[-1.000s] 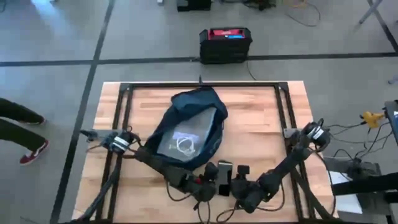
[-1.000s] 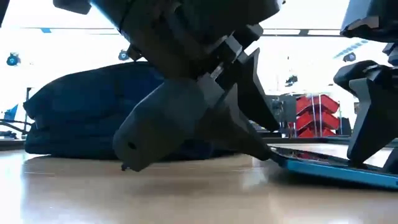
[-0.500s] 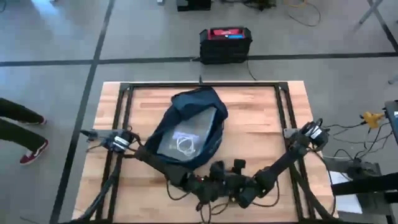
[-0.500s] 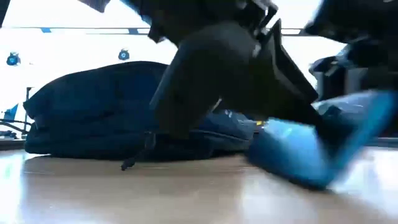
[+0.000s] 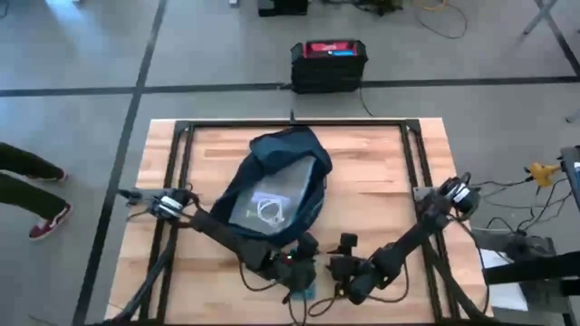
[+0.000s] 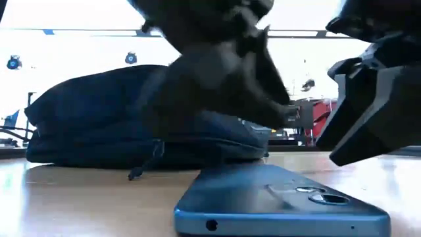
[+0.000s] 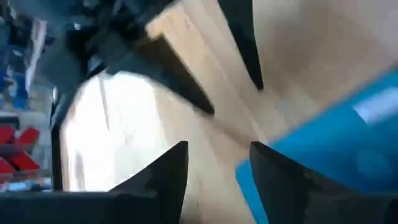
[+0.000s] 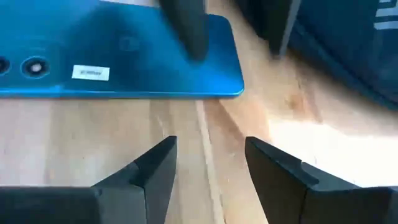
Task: Unpack backpack
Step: Put the blue cellphone into the black backpack
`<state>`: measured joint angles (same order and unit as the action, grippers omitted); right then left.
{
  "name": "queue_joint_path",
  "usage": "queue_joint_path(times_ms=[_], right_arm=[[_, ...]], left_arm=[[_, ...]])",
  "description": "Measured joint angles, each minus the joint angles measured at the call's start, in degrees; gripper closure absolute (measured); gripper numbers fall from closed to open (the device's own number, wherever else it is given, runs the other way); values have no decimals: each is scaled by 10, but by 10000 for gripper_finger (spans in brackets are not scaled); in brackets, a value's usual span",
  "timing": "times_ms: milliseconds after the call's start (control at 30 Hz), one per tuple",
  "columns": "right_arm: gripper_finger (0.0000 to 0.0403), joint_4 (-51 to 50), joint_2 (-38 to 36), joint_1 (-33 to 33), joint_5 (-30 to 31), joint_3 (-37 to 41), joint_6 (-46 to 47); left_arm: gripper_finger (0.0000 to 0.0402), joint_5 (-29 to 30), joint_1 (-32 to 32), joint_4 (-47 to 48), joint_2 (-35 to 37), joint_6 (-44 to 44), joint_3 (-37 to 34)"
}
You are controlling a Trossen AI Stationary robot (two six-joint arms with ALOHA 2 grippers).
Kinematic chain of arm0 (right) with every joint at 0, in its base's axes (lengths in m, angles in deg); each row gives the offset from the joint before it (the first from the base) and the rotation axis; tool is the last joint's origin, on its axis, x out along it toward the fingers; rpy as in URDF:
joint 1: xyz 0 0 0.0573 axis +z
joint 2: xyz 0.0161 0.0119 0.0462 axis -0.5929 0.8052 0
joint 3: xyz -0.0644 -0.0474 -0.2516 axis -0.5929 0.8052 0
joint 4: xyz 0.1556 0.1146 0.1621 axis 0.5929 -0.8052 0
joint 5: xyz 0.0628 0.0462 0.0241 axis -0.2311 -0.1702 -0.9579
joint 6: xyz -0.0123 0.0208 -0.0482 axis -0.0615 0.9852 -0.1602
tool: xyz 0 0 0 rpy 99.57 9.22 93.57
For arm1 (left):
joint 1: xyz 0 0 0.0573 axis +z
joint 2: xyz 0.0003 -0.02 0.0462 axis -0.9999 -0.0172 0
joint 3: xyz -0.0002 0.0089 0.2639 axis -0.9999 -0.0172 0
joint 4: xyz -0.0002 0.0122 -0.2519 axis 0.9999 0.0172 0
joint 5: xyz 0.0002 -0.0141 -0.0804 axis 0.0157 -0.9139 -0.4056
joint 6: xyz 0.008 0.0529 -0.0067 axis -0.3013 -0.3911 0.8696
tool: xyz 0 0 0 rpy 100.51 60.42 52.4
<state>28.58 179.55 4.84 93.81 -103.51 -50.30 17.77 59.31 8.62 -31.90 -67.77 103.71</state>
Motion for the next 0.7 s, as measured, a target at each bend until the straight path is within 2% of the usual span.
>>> queue_joint_path(times_ms=[100, 200, 267, 367, 500, 700], right_arm=[[222, 11, 0, 0, -18, 0, -1], [222, 43, 0, 0, -37, 0, -6], [222, 70, 0, 0, -44, 0, -20], [222, 100, 0, -1, -47, 0, -39], [222, 107, 0, -3, -47, 0, -54], [222, 121, 0, -3, -53, 4, -64]], left_arm=[[244, -15, -18, 83, 33, 77, -2], [244, -64, -34, 148, 48, 164, -13], [244, -93, -43, 150, 50, 208, -30], [244, -101, -56, 120, 44, 241, -59], [244, -79, -64, 50, 17, 229, -97], [244, -16, -65, -71, -7, 98, -126]])
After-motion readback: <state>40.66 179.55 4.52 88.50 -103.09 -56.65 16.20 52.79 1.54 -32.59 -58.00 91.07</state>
